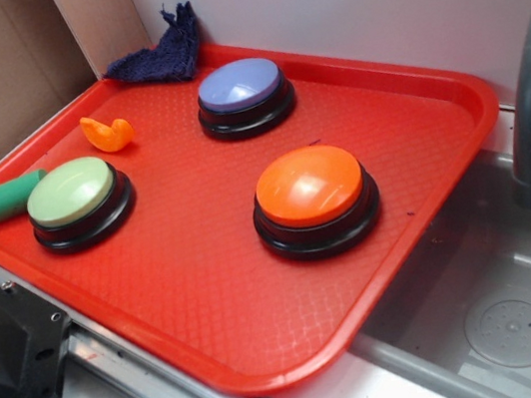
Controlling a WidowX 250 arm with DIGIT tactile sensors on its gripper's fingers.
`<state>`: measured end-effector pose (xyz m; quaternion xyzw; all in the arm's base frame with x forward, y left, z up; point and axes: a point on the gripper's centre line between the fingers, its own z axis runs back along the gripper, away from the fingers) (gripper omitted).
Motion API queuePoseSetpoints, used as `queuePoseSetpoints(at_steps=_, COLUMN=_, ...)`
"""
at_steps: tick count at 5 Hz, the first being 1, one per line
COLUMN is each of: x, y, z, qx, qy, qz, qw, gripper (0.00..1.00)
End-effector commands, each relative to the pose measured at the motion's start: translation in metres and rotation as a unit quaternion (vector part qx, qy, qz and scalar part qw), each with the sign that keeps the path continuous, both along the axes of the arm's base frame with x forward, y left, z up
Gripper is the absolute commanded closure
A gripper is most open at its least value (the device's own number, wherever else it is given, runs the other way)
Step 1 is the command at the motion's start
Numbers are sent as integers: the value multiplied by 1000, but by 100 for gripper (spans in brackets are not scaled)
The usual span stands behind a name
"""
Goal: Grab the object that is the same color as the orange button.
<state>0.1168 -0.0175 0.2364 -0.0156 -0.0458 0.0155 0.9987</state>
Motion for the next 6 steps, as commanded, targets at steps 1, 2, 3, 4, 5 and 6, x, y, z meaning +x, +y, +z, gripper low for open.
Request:
queuePoseSetpoints(at_steps=1, x=0, y=0, z=0, qx=0, qy=0, qz=0, qw=1000, gripper=0)
queuePoseSetpoints(at_steps=2, x=39, y=47, z=-34, qx=0, qy=16, qz=86, qw=996, gripper=0)
queuePoseSetpoints(at_steps=3, x=60, y=87, z=-59, qx=36, qy=35, qz=183, qw=982, gripper=0)
queuePoseSetpoints(at_steps=4, x=76, y=112, z=-81, qx=21, qy=32, qz=301, qw=953, gripper=0)
queuePoseSetpoints(at_steps=5, x=84, y=120, z=-98, qx=14, qy=-3, qz=397, qw=918, gripper=0)
queuePoseSetpoints(at_steps=6, x=84, y=120, z=-98, qx=14, qy=-3, qz=397, qw=918, gripper=0)
